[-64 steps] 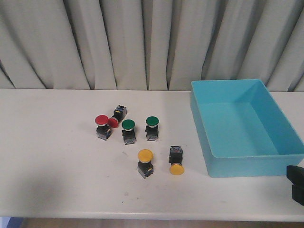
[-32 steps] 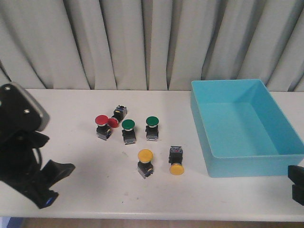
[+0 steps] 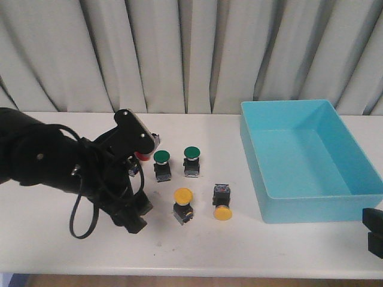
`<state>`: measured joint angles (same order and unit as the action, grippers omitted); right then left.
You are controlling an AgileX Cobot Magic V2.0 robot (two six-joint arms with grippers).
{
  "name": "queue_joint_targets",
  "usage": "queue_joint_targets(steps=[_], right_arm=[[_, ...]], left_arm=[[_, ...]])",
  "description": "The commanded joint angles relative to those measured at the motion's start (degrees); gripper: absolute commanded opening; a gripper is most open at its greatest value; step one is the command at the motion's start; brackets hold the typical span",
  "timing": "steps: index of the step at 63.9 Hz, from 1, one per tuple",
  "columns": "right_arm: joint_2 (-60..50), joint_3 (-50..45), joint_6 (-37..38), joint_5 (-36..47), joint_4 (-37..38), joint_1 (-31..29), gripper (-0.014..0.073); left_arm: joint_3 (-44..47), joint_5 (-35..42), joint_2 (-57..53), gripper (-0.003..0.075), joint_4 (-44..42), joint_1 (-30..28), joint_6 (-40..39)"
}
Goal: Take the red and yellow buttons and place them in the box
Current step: 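Reach the left gripper down to the red-capped button nearest the robot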
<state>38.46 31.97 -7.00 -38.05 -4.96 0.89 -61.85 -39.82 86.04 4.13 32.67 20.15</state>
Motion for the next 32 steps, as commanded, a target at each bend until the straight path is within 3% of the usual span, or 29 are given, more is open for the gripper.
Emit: queue_joint_targets(steps=[1,18,32], right_arm=[[0.3,1.9,-0.4,3.4,-0.1,-0.1,0.0456],[0.3,1.9,-0.4,3.4,-0.2,-0.1,0.0456],[0.3,1.9,-0.4,3.4,-0.2,-0.1,0.0456]], left_arm=[[-4.5,2.3,1.0,0.0538,0.4,-0.3,-2.4],[-14.3,-5.2,9.4,0.0538,0.4,-8.2,-6.4],[-20.6,-5.7,14.9,0.0538,0.2,-13.5,-6.3]])
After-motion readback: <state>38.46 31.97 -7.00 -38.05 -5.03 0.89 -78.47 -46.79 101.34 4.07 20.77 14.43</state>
